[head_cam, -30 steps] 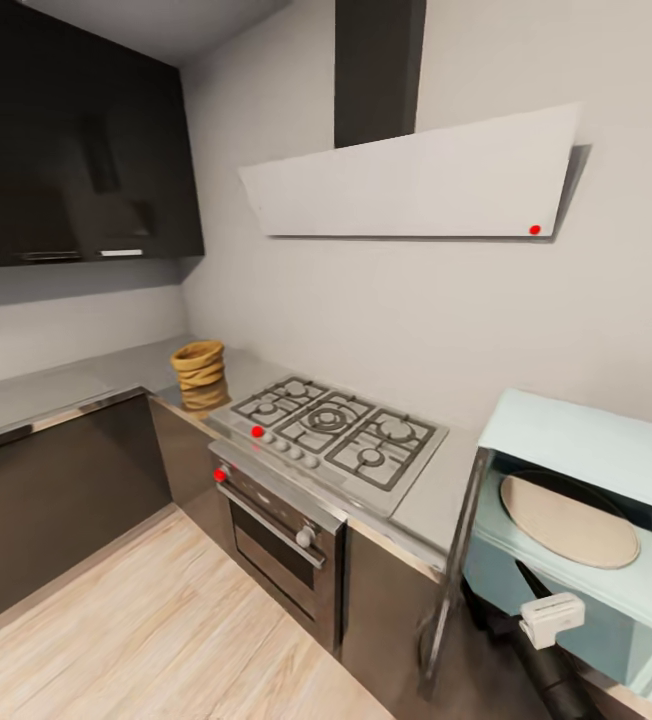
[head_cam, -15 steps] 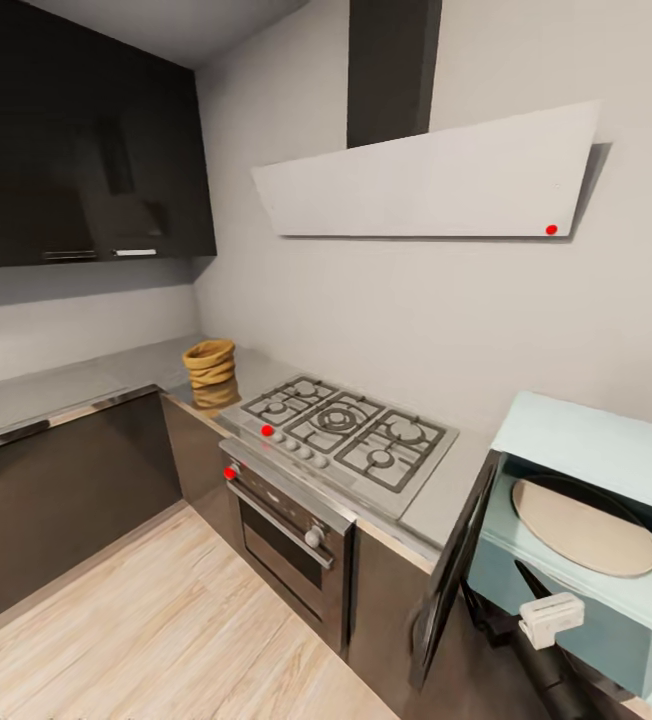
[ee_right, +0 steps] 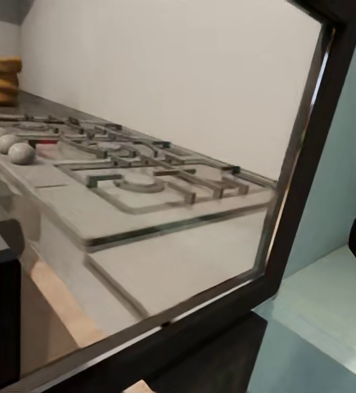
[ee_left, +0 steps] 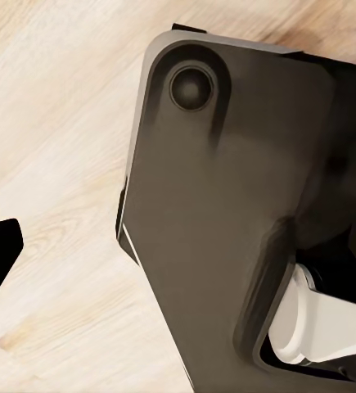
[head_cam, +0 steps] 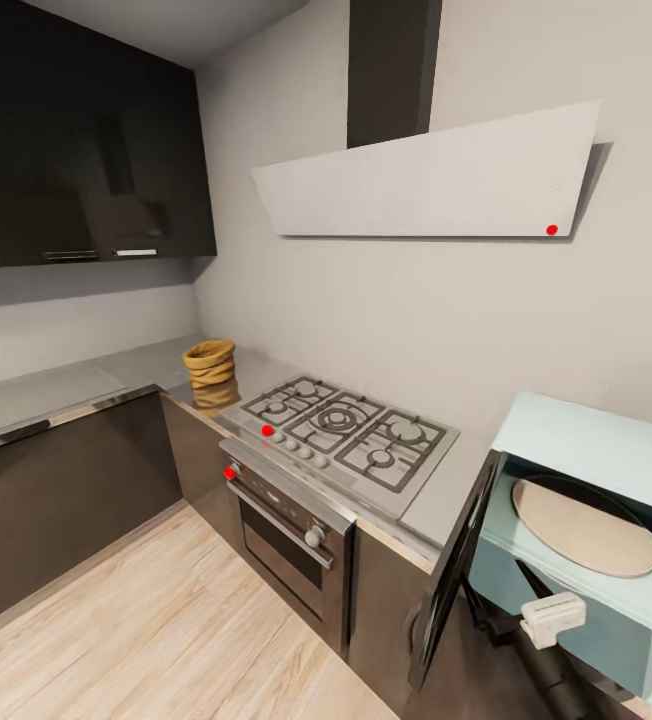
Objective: In the kitchen, take the popcorn bag from the countertop, put it into the microwave, and heat it until the popcorn is cooked so the cooked popcorn ends up inside the bag.
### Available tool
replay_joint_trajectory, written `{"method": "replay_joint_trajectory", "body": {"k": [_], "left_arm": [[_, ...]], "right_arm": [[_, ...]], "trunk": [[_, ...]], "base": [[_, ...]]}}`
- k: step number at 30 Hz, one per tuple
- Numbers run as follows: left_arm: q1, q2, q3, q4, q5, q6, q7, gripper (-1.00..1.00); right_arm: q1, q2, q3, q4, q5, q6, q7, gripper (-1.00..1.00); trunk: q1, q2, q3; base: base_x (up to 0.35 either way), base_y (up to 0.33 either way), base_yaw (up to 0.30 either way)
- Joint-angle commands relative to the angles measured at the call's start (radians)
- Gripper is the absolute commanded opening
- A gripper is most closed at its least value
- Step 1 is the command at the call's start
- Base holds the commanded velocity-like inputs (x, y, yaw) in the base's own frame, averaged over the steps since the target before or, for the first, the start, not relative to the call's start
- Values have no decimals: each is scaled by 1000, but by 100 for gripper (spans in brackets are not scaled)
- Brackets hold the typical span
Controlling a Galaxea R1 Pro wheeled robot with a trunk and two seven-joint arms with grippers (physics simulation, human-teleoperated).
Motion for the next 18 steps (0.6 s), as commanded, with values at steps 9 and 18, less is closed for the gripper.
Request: {"method": "replay_joint_trajectory", "body": {"k": [9,18], "left_arm": [[-1,1,4,0,0,-1,2,100],[0,1,5,0,0,-1,2,100]], "right_arm": [[0,-2,-110,1,-4,-1,5,100],[0,-2,-208,22,-4,0,5,100]], "trunk": [[0,-2,-2],[0,-2,-2]], "base": [[0,0,0],[-194,15,0]]}}
